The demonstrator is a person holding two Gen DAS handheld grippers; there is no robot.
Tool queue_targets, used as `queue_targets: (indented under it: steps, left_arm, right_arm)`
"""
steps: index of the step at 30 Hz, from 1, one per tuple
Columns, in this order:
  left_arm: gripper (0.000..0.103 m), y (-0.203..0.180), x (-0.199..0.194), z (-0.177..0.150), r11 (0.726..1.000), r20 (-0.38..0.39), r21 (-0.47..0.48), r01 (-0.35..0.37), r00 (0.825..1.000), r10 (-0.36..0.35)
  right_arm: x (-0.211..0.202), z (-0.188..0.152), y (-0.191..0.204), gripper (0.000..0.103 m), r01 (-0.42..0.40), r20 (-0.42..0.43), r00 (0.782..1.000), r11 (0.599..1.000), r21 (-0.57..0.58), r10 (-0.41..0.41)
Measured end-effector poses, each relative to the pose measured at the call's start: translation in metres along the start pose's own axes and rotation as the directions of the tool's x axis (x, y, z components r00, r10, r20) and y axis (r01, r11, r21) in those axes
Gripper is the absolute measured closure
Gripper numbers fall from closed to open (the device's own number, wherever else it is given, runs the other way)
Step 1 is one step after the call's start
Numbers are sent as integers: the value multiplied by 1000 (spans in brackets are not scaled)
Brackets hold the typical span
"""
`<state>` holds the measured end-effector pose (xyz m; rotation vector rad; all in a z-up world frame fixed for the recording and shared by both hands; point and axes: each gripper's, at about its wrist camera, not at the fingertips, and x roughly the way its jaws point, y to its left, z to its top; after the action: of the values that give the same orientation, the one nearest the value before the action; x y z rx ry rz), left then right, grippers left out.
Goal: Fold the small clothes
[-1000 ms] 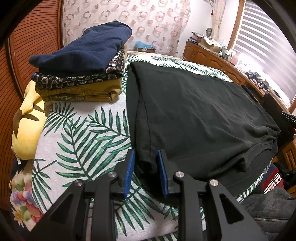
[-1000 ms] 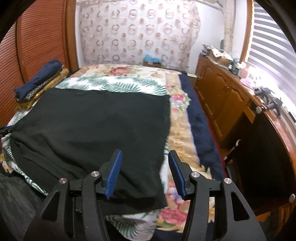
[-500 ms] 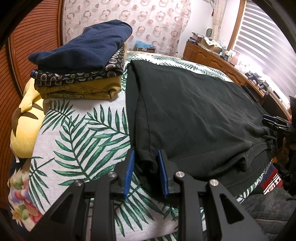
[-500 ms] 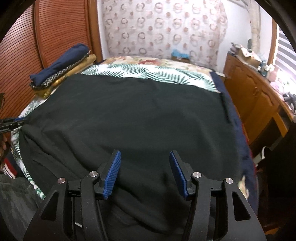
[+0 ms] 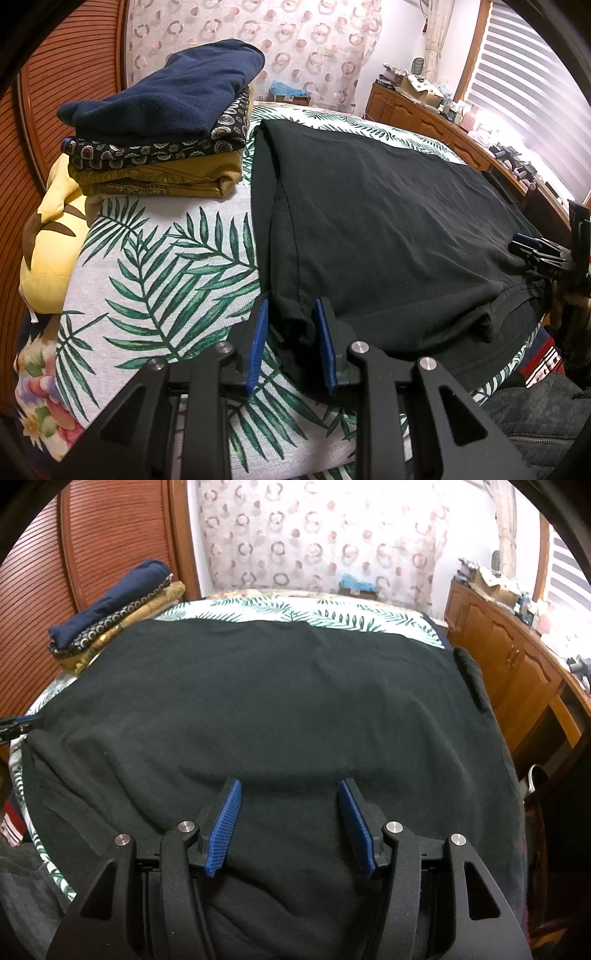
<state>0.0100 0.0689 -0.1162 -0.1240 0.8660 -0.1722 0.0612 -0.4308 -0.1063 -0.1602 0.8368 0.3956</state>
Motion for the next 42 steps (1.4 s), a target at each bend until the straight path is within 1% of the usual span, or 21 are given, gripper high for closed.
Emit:
queue_targets:
  steps: [8,14,18,20,21,22,24,26,30,34,39,42]
  left_arm:
    - [79,0,0,0,1000,1,-1,1,1000,-1]
    - [79,-1,0,1,1000,6,-18,7,1000,-7]
    - [79,2,0,1,999,5,-40,25,1000,-25]
    - [79,0,0,1,998,7,-36,56,998,-56]
    - [86,0,0,0,997,8,-33,72,997,-71]
    - [89,-2,0,0,995,9,-29,91,996,-91]
    - [96,-6,-1,0,995,23,-13,97,995,-97]
    - [97,-11,-7,4,995,61,6,102,993,-103]
    - [98,-24,-25,23,992,142,28,127,981,-130]
    - [99,-44,-38,56,984,200,68,166,964,-176]
    - [99,-88,-45,102,961,243,171,216,936,-253]
    - [99,-123,-40,128,940,245,238,244,921,-302]
  right_arm:
    - [2,-6,6,44,26,53,998,1000,-7,-26]
    - [3,-10,3,42,13,86,996,1000,-1,-13]
    - [2,-12,1,41,0,109,994,1000,-2,0]
    - [2,-12,2,41,0,112,994,1000,-5,1]
    - [2,-13,2,41,0,114,993,1000,-8,1]
    - [1,-13,2,41,1,116,993,1000,-9,0]
    - [1,-13,2,41,0,115,993,1000,-12,1]
    - [1,-13,1,41,1,116,993,1000,-14,1]
    - [-2,-14,0,40,-8,101,995,1000,-30,11]
    - [-11,-15,-9,39,-24,58,998,999,-24,26]
    - [-37,-13,-27,39,17,70,997,1000,-7,-16]
    - [-55,-8,-38,39,68,100,993,998,-1,-68]
